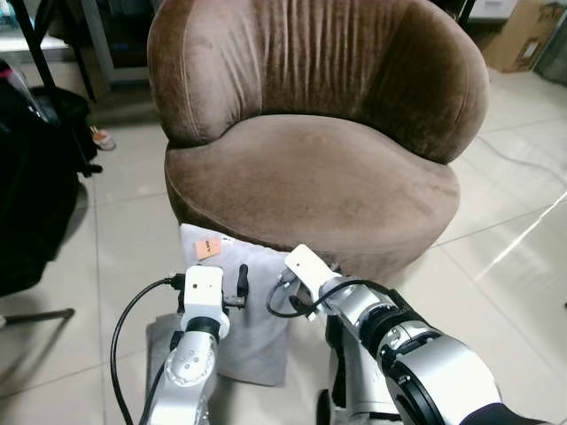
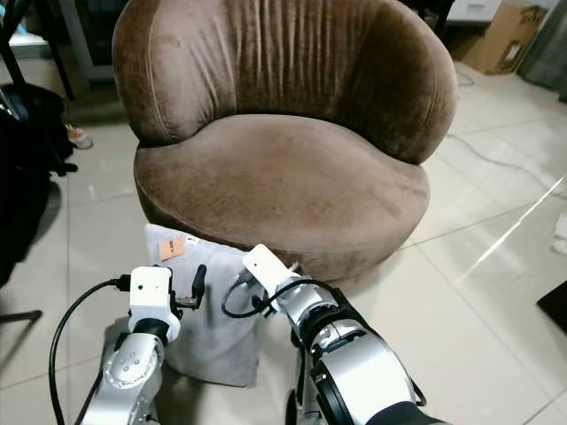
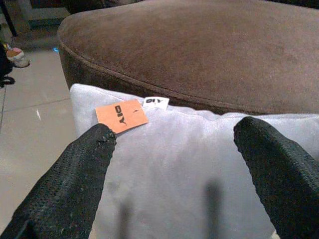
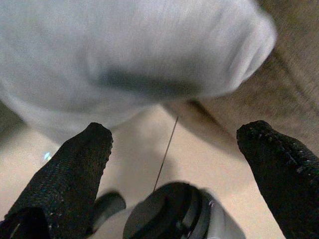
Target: Move the pillow to the sofa from floor
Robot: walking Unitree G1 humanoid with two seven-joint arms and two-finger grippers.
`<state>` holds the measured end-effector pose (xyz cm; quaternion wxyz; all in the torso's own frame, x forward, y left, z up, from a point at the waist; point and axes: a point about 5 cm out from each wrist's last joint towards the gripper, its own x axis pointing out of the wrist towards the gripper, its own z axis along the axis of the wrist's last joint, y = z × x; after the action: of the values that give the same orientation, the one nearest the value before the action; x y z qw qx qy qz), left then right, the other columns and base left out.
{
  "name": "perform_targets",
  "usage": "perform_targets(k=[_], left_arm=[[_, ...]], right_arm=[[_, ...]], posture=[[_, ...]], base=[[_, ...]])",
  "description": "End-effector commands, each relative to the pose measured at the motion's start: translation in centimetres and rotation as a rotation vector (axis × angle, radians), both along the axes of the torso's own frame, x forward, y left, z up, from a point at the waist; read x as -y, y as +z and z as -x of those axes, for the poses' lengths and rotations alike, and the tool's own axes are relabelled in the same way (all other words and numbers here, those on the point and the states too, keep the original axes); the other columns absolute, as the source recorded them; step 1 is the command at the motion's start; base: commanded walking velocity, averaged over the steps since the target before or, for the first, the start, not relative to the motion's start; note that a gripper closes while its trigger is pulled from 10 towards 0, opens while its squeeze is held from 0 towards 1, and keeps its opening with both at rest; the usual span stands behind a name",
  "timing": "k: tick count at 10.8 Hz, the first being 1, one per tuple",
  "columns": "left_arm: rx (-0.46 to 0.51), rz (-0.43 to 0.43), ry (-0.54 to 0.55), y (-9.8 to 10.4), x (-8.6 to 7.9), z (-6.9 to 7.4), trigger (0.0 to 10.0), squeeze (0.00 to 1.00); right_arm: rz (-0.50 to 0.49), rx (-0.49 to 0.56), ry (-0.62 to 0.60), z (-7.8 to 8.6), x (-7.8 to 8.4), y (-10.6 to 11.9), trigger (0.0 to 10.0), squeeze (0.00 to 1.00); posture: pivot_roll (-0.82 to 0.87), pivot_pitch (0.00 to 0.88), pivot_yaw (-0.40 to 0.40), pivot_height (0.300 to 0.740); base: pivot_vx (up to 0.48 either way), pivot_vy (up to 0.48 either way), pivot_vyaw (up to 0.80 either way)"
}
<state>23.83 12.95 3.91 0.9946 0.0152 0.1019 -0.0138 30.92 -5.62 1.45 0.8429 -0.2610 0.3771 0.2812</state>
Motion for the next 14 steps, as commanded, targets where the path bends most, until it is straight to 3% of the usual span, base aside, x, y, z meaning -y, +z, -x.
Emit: perform_targets(k=[1, 4, 6, 7, 8, 14], left_arm=[[-0.004, 0.002, -0.004, -0.2, 0.6, 0.2, 10.0, 0.0], [-0.005, 0.006, 0.007, -0.3, 0.6, 0.3, 10.0, 0.0], [0.0, 0.005, -0.002, -0.2, 0.6, 0.0, 10.0, 0.0], [0.006, 0.003, -0.008, 0.0, 0.5, -0.3, 10.0, 0.0], [0.008, -0.003, -0.012, 0.1, 0.3, -0.4, 10.0, 0.0], [0.028, -0.056, -0.041, 0.9, -1.5, -1.4, 10.0, 0.0]], right_arm=[[0.017, -0.017, 0.009, 0.0, 0.1, 0.0, 10.0, 0.0], [0.034, 0.0, 0.06, 0.1, -0.4, 0.1, 10.0, 0.0], [-0.035, 0.039, 0.023, -0.5, -0.8, 0.8, 10.0, 0.0], [-0.167, 0.057, -0.013, -1.2, -2.0, 2.1, 10.0, 0.0], [-0.199, 0.049, -0.07, -1.4, -2.0, 2.2, 10.0, 0.0], [-0.258, 0.026, -0.318, -0.8, -0.6, 0.9, 10.0, 0.0]], posture=[[-0.01, 0.0, -0.169, 0.435], [-0.02, 0.0, -0.168, 0.435], [-0.03, 0.0, -0.15, 0.435], [-0.04, 0.0, -0.138, 0.435], [-0.04, 0.0, -0.125, 0.435], [-0.01, 0.0, -0.049, 0.435]], base=[[0.0, 0.0, 0.0], [0.0, 0.0, 0.0], [0.0, 0.0, 0.0], [0.0, 0.0, 0.0], [0.0, 0.0, 0.0], [0.0, 0.0, 0.0]])
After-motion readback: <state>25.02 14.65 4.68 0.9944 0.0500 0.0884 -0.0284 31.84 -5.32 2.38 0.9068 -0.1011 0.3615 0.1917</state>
